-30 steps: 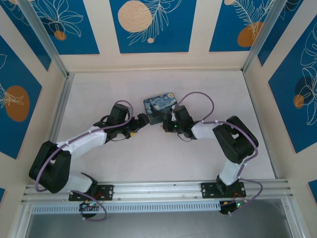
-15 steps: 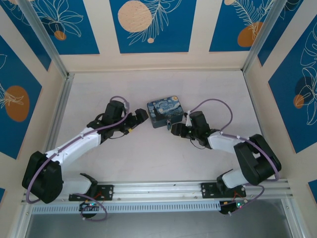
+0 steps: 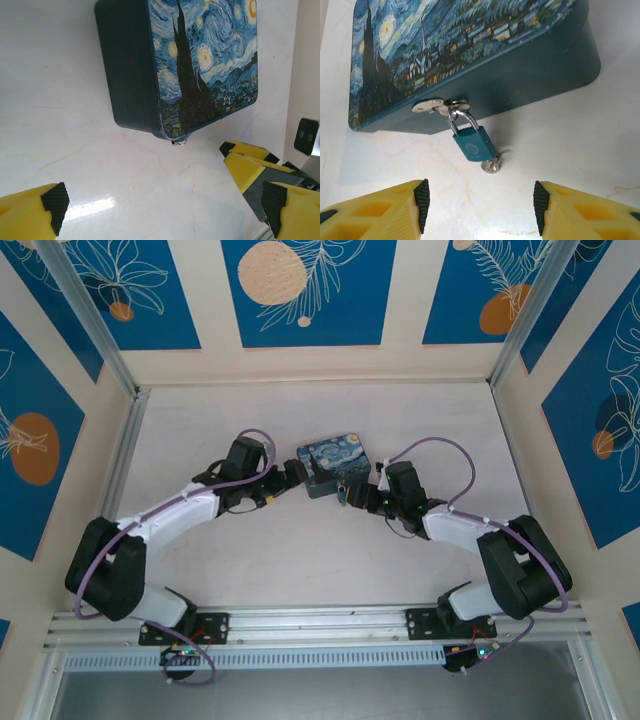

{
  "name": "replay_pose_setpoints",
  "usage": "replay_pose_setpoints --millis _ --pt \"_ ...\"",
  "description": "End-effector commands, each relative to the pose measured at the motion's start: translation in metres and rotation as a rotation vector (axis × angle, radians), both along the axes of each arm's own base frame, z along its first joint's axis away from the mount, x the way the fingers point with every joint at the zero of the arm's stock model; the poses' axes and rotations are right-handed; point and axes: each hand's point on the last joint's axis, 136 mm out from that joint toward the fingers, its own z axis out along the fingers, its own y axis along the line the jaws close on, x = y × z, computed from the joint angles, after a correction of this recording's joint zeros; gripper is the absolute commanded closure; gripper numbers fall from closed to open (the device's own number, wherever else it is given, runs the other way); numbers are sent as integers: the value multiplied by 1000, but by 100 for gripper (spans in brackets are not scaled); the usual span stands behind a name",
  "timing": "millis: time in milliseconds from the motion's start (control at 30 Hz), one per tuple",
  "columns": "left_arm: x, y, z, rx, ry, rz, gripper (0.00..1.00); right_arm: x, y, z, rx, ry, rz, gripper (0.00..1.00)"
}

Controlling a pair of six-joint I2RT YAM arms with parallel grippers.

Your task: Unlock a padlock with a key

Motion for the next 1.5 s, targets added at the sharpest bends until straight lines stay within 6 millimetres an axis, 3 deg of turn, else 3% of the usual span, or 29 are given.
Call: replay_pose_setpoints --millis 0,133,233,367,533,867,1100,1467 --pt "-8 -24 2 -26 -77 -113 1 19 -5 23 35 -33 -63 42" --pt "-31 -53 -14 -23 -114 -227 2 42 -26 50 50 -39 -160 46" --pt "-40 -75 -31 -18 -130 -286 5 61 -39 60 35 -17 -203 50" --pt "-36 -96 -51 7 -174 -311 12 82 -45 53 -6 52 -229 53" --pt "-19 -101 -68 77 -262 -285 19 97 -43 37 -46 108 -231 55" --pt "10 -104 -81 149 -389 -246 31 104 -30 9 -43 185 -212 64" --pt "26 -115 -88 129 -432 -221 37 105 -22 2 -41 203 -185 70" --pt "47 -131 -91 110 -461 -182 47 104 -13 -14 -44 241 -169 72"
